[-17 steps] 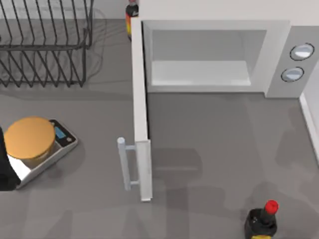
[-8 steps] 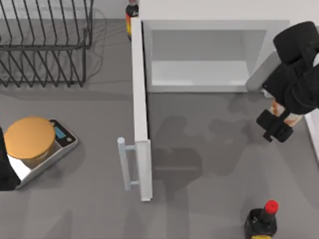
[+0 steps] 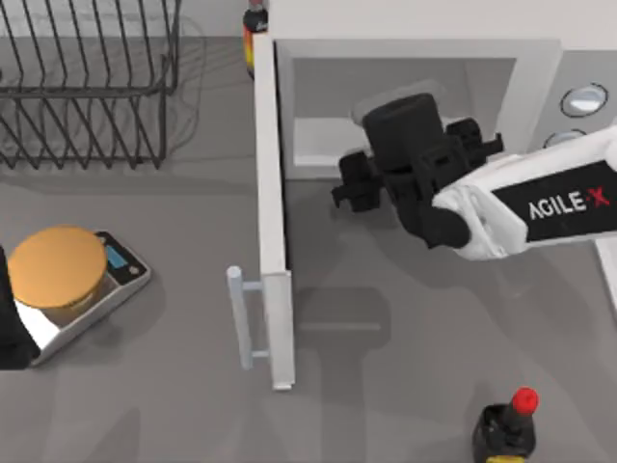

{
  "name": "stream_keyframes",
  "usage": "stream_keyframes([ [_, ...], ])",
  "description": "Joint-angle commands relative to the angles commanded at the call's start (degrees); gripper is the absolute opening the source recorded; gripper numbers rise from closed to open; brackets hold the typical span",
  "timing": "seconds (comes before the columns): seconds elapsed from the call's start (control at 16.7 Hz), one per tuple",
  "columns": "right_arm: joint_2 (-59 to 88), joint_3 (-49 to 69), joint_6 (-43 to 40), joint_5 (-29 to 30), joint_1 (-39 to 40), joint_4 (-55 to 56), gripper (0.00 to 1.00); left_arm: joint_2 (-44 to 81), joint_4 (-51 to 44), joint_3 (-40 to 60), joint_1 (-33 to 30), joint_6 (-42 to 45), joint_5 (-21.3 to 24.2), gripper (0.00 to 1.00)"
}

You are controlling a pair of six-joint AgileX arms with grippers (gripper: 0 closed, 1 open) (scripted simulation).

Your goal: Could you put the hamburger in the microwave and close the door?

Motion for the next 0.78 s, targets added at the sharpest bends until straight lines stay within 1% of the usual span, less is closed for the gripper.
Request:
stream_keyframes([
  [0.18,4.7,1.8,9.1,4.5,3.7,10.5,0.00,0.0,0.0,0.0,0.0,0.0,0.0,1.00],
  [0.3,6.4,2.7,12.8,6.5,5.3,14.4,0.00,0.0,0.0,0.0,0.0,0.0,0.0,1.00],
  [0.42,6.9,3.2,14.3,7.3,5.9,15.9,0.00,0.0,0.0,0.0,0.0,0.0,0.0,1.00],
  [0.78,7.4,3.5,14.2,6.9,5.3,15.4,0.00,0.0,0.0,0.0,0.0,0.0,0.0,1.00],
])
